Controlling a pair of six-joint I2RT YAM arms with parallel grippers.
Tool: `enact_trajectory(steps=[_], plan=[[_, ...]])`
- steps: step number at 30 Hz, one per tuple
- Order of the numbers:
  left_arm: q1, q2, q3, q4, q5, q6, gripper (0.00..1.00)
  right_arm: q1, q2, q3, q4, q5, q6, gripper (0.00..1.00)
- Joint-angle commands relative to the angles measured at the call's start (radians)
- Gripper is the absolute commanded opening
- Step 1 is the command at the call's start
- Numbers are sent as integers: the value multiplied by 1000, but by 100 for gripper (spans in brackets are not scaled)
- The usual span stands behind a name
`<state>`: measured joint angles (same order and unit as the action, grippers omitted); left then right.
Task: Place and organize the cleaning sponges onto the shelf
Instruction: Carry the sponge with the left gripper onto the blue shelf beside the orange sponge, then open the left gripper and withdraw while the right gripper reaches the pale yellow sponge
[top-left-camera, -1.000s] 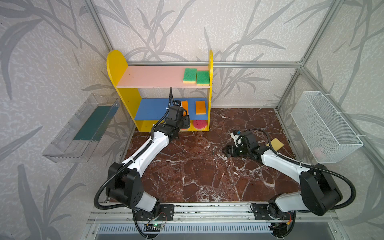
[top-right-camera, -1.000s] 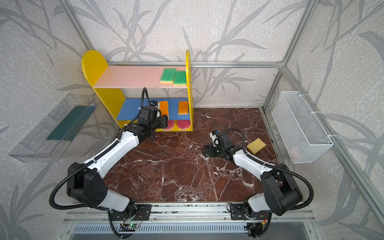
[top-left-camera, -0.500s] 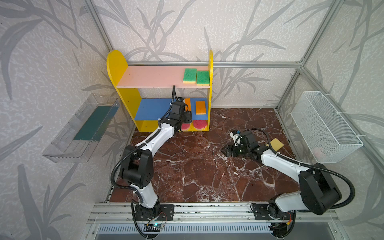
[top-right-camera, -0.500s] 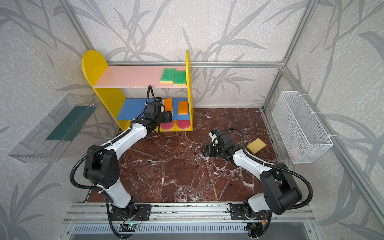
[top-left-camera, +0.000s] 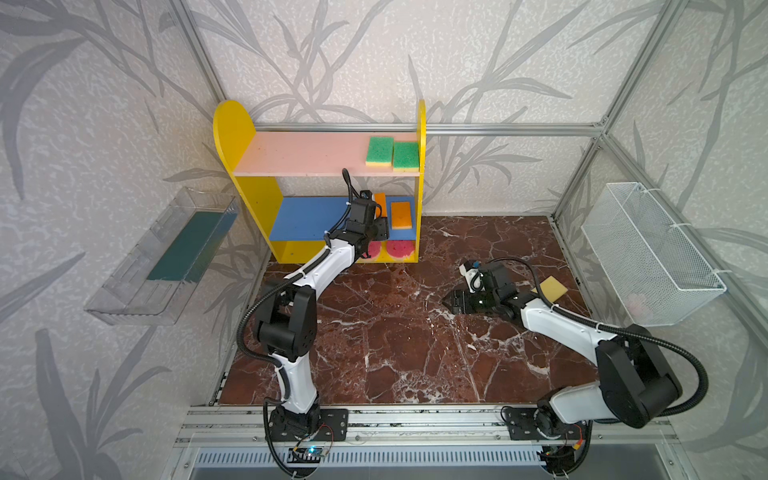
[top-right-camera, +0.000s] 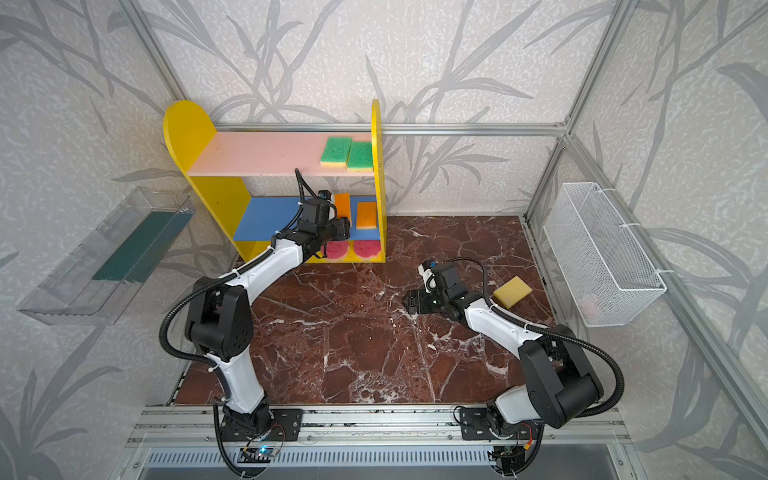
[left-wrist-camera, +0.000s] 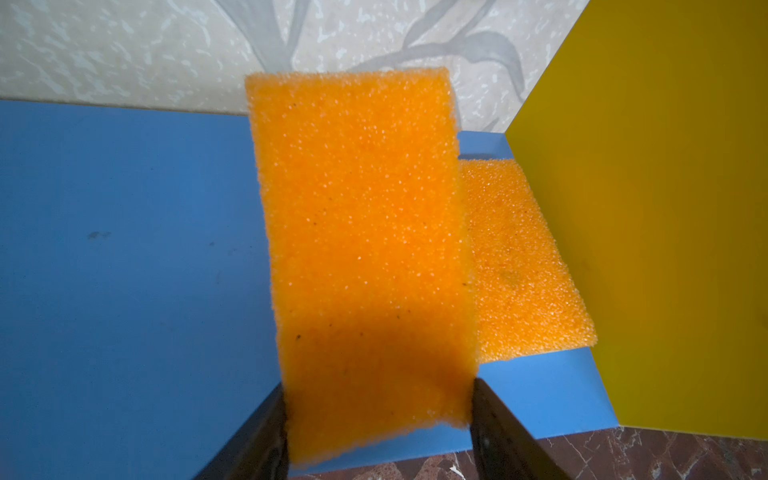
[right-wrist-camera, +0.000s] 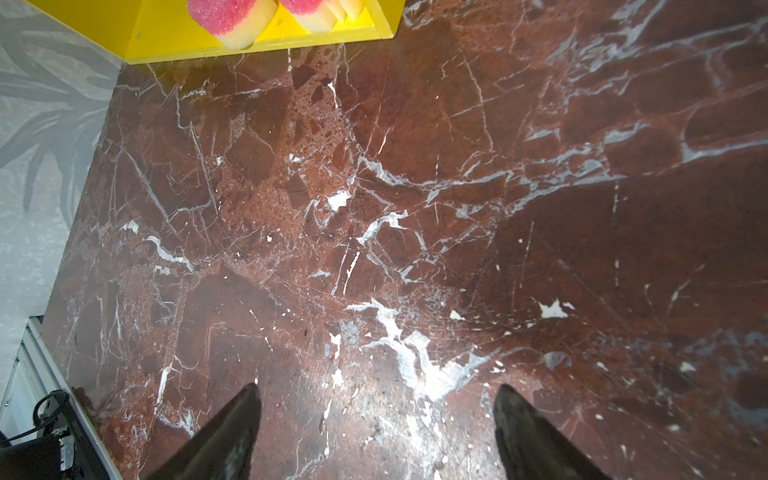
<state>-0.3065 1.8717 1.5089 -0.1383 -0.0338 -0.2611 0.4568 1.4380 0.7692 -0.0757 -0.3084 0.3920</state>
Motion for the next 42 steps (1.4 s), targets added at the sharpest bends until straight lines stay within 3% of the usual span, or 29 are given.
enact_trajectory(steps=[1,14,22,27,31,35,42], plan=[[9,41,57,-37,20,12,67,-1,16,7,8,-11,-10,86],[14,95,103,-87,16,25,82,-1,16,8,8,-9,-13,86],[14,57,76,-73,-6,18,84,-2,13,8,6,-10,-14,86],[14,-53,-18,6,13,-8,89,-2,-7,10,-9,6,-21,89],[11,-124,-52,-27,34,-17,95,-3,-46,22,-45,26,-25,89],[4,-234,-191,38,71,-40,97,-12,-90,38,-104,124,-11,89],[-83,-418,-446,127,12,-131,97,-157,-135,76,-220,208,3,89]])
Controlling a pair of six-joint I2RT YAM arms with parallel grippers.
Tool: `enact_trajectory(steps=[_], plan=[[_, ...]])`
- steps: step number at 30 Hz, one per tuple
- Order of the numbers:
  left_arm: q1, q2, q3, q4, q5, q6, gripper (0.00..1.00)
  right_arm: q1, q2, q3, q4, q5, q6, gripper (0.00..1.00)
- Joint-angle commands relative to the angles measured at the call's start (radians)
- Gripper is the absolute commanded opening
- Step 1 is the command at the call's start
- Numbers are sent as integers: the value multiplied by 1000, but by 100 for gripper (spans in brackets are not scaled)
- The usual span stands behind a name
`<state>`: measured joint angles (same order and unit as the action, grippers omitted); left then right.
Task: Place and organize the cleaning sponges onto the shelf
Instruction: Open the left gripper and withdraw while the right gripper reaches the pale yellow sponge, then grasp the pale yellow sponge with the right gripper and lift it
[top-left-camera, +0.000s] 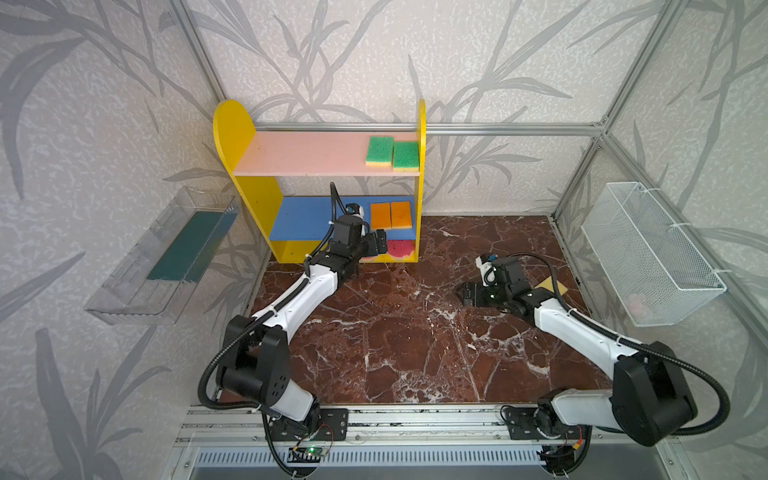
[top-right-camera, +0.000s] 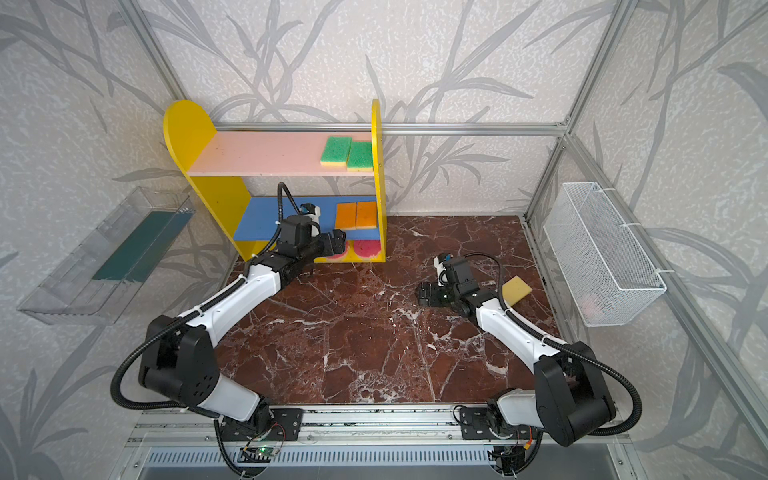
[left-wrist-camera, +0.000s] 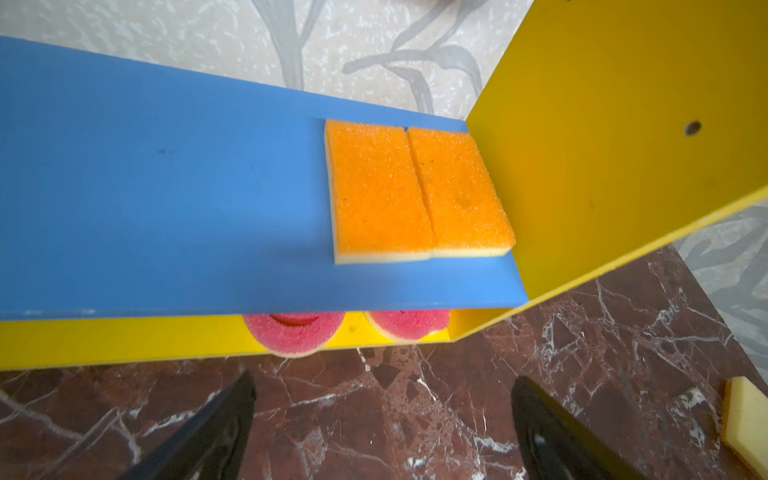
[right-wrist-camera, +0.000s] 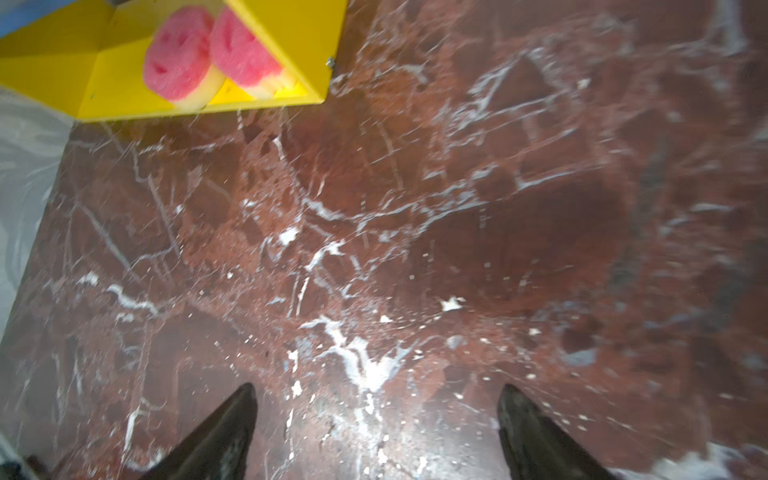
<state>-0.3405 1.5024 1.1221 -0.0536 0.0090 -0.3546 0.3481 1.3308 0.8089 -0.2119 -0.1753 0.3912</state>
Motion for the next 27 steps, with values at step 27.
enact_trajectory(steps=[27], plan=[[-409,-12,-629,611,-51,-228,95,-566,427,295,-323,258,40,99]])
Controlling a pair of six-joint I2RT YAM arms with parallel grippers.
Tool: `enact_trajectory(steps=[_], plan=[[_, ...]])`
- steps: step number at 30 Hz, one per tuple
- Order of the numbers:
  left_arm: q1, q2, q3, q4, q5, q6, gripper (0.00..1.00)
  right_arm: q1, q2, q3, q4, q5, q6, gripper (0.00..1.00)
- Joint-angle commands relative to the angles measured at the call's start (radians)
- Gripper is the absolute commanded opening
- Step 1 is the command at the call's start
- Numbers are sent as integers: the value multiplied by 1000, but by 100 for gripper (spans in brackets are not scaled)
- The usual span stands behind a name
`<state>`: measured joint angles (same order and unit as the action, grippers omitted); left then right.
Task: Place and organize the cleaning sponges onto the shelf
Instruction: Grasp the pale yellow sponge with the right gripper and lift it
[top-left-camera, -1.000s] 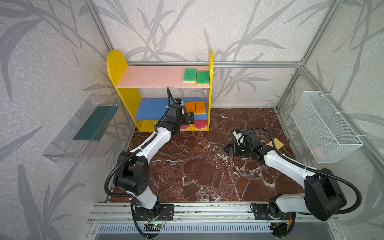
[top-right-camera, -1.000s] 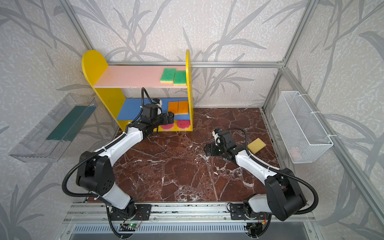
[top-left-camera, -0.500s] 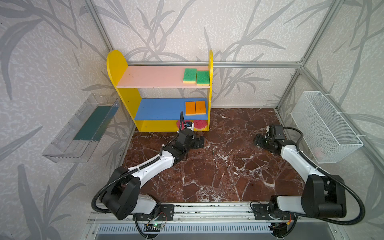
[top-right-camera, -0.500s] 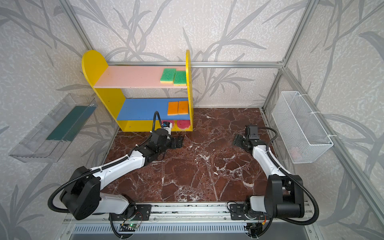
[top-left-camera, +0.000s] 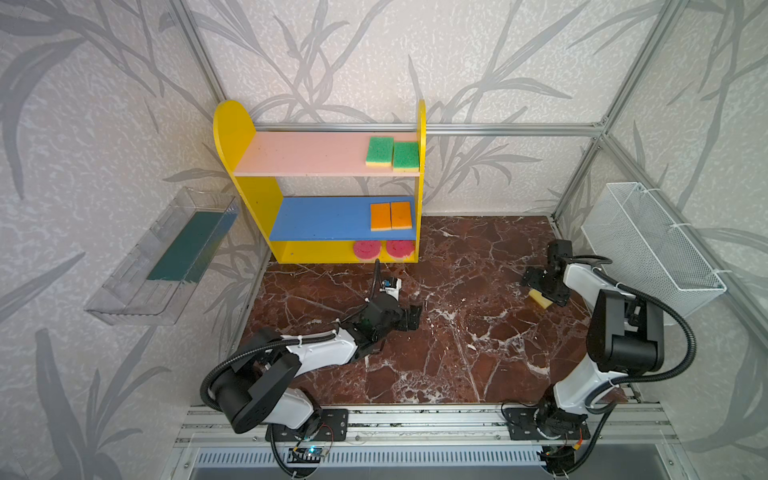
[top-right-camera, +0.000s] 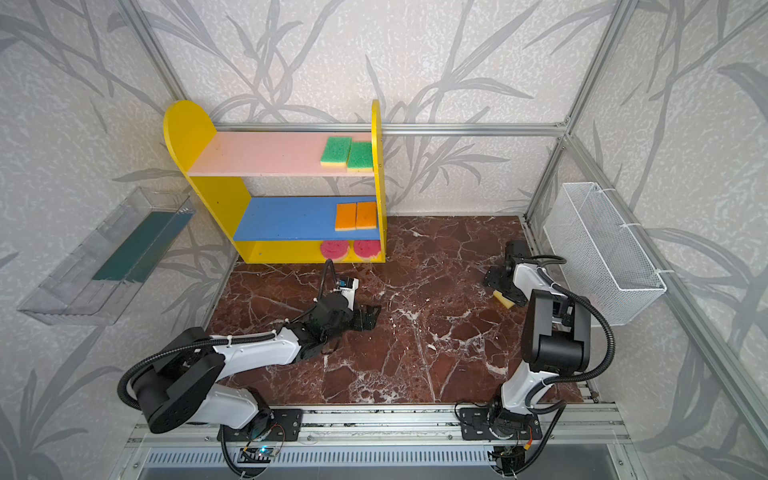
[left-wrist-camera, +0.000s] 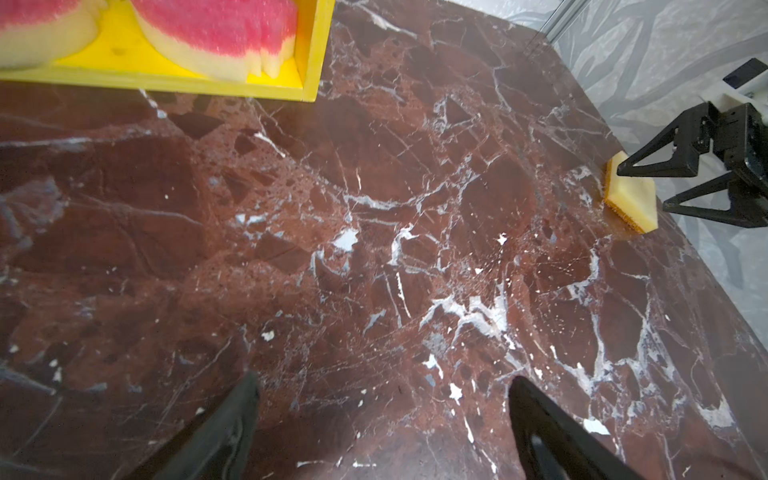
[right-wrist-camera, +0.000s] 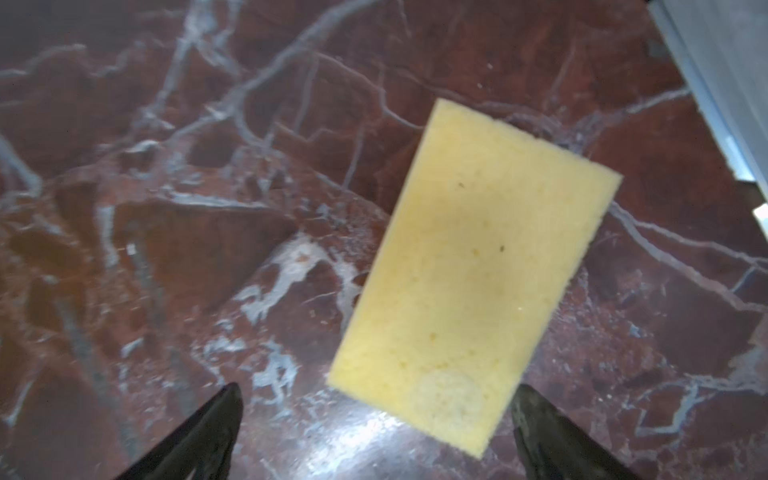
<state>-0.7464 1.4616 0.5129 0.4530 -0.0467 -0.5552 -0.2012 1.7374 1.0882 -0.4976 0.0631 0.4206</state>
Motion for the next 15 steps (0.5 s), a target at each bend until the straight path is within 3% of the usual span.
enact_trajectory(steps=[1,15], plan=[[-3,43,-21,114,7,-27,95,-23,31,17,-39,30,11,99],[-2,170,-1,196,37,-34,94,-56,166,96,-35,-11,-15,99]])
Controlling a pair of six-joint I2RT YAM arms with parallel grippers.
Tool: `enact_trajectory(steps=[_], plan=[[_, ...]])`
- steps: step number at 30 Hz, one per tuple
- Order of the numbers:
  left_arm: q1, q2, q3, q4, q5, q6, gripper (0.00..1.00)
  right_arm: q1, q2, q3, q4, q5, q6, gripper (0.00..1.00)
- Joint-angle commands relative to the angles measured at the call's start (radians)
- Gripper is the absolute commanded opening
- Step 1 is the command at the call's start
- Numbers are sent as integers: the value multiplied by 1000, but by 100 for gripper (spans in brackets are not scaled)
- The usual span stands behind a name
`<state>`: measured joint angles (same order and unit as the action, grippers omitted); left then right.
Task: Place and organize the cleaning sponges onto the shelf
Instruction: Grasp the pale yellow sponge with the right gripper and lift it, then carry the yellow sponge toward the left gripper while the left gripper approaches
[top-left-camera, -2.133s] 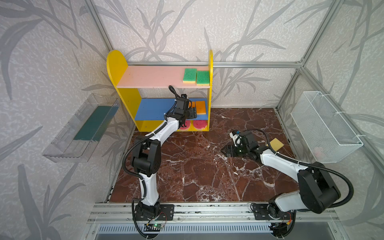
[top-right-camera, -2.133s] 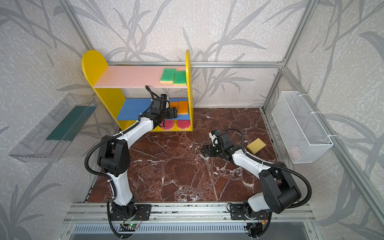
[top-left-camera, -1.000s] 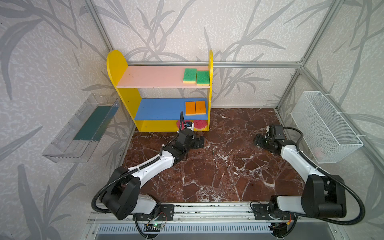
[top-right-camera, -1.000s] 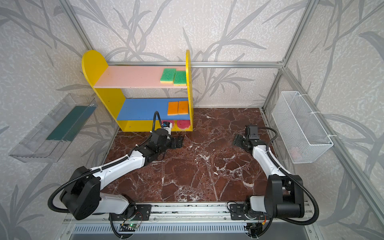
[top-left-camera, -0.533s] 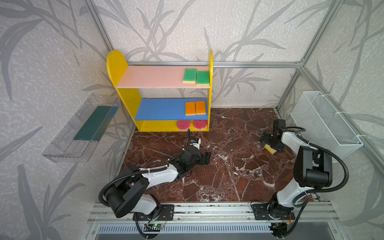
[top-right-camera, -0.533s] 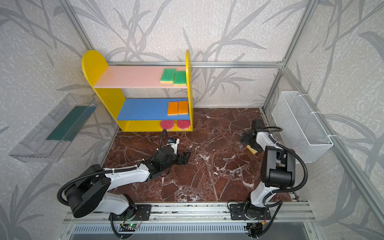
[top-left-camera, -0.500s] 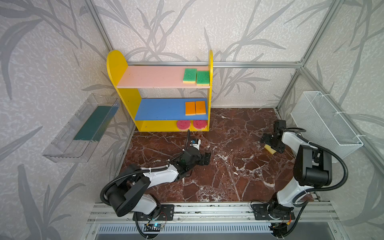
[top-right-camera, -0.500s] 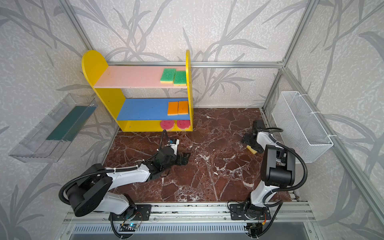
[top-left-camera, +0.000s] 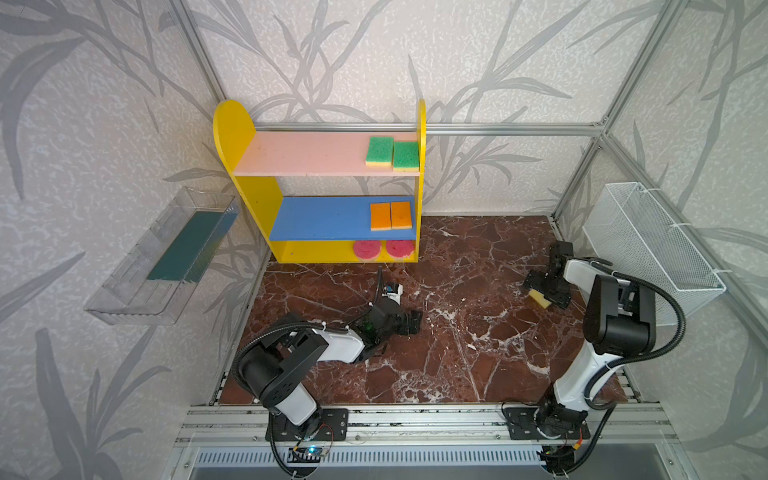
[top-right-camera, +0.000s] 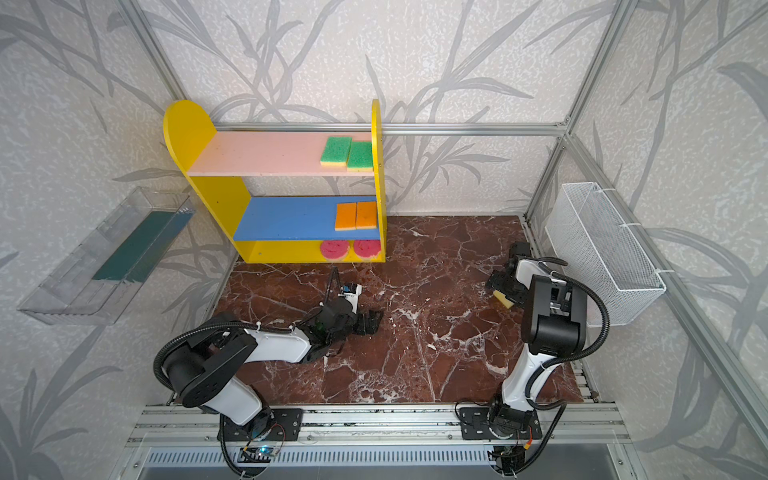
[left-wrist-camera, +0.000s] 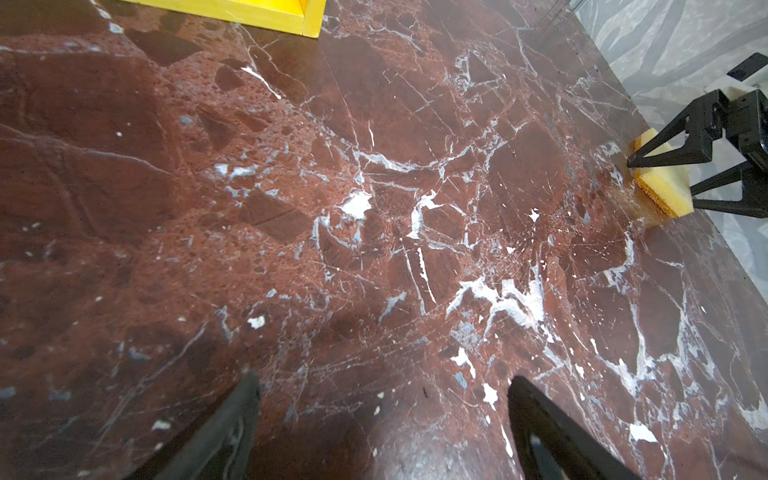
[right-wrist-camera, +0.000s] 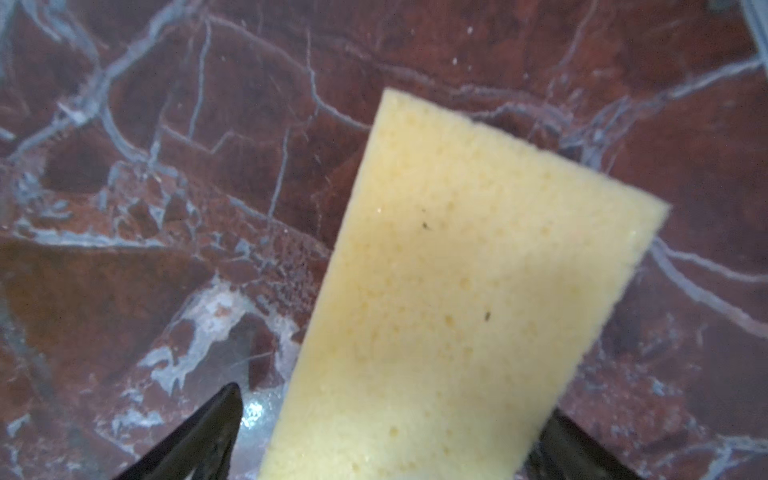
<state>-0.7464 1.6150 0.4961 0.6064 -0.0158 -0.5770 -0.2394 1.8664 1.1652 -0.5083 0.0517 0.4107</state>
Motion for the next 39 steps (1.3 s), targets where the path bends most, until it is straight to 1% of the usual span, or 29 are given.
enact_trajectory(steps=[1,2,3,5,7,8,9,10,12,14,17,20,23,26,29,31,33,35,39], plan=[[-2,23,19,43,7,-13,94,-18,42,23,-25,0,-8,100],[-2,26,21,43,8,-13,94,-19,46,26,-25,-1,-11,100],[-2,26,22,43,8,-14,94,-20,51,28,-25,-5,-16,97],[-1,24,21,40,8,-14,94,-19,54,30,-23,-15,-27,89],[0,16,24,31,10,-12,94,-20,57,24,-16,-40,-31,76],[0,16,27,25,15,-11,94,-20,59,21,-15,-50,-33,72],[2,13,35,12,25,-9,94,-20,57,16,-11,-65,-35,66],[2,11,42,2,35,-9,94,-18,50,7,-3,-81,-33,62],[2,5,43,2,57,-15,94,-13,30,-14,15,-108,-31,57],[1,-9,42,1,79,-21,94,7,0,-35,26,-118,-30,56],[2,-38,41,2,116,-34,93,67,-58,-61,33,-131,-33,56],[6,-71,38,10,165,-58,94,144,-135,-104,62,-192,-22,57],[40,-108,26,42,240,-116,94,228,-227,-158,122,-302,-16,58],[111,-146,4,112,345,-211,94,319,-312,-213,197,-406,-35,59],[183,-177,26,132,461,-275,94,392,-358,-257,305,-579,-54,59],[214,-204,61,95,501,-279,95,432,-362,-265,379,-706,-50,59],[241,-235,88,57,514,-274,95,469,-357,-261,437,-791,-48,59],[264,-257,126,2,527,-262,95,514,-358,-249,466,-823,-68,59],[272,-265,272,-249,506,-161,93,614,-362,-217,494,-831,-118,59]])
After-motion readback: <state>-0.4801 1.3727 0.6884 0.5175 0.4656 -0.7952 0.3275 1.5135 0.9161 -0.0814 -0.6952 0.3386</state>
